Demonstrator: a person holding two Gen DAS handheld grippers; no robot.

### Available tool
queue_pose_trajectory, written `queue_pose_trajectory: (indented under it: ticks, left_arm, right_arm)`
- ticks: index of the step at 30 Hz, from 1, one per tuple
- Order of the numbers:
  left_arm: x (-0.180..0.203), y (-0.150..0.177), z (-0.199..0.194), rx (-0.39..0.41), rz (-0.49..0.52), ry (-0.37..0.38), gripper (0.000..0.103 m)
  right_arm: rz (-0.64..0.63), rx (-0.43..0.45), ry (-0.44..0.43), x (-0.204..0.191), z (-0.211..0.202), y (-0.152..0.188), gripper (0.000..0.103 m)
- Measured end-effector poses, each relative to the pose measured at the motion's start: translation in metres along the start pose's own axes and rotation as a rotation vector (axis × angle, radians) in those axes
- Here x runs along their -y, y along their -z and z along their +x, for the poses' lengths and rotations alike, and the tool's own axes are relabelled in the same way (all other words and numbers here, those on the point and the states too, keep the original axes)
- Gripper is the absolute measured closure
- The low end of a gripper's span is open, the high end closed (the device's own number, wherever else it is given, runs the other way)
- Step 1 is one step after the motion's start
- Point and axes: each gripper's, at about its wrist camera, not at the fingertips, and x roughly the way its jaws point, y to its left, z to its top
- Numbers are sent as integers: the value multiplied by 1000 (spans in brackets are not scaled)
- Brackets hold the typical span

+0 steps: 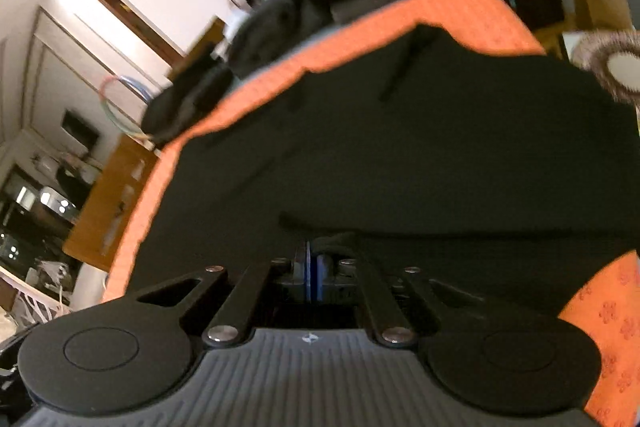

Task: Fold clothes

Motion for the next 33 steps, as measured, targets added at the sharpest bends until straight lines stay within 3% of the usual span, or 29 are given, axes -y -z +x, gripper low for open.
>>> queue_pose_trajectory:
  ticks: [5, 11, 17, 23, 29, 31, 32, 33]
  left_arm:
    - [-2, 2, -5, 6, -13, -12, 30]
    - [-6, 7, -22, 43, -17, -12, 30]
    - [-10, 15, -39, 53, 2, 21, 30]
    - [-13, 28, -56, 47, 37, 38, 30]
    - [-15, 41, -73, 39, 58, 34, 30]
    - [-14, 46, -77, 37, 68, 31, 29]
    - [-13, 48, -80, 37, 77, 29, 29]
    - [-13, 51, -82, 36, 85, 28, 29]
  right_arm:
    - [-29, -2, 52, -6, -19, 15, 71]
    - [-122, 41, 141, -43, -54, 41, 70]
    - [-182, 51, 168, -81, -72, 88, 70]
    - [-196, 15, 170, -106, -65, 134, 70]
    - [-170, -12, 197, -116, -42, 156, 70]
    - [-167, -17, 220, -119, -35, 161, 75]
    - [-166, -20, 232, -120, -31, 164, 93]
    - [-163, -19, 238, -120, -29, 165, 101]
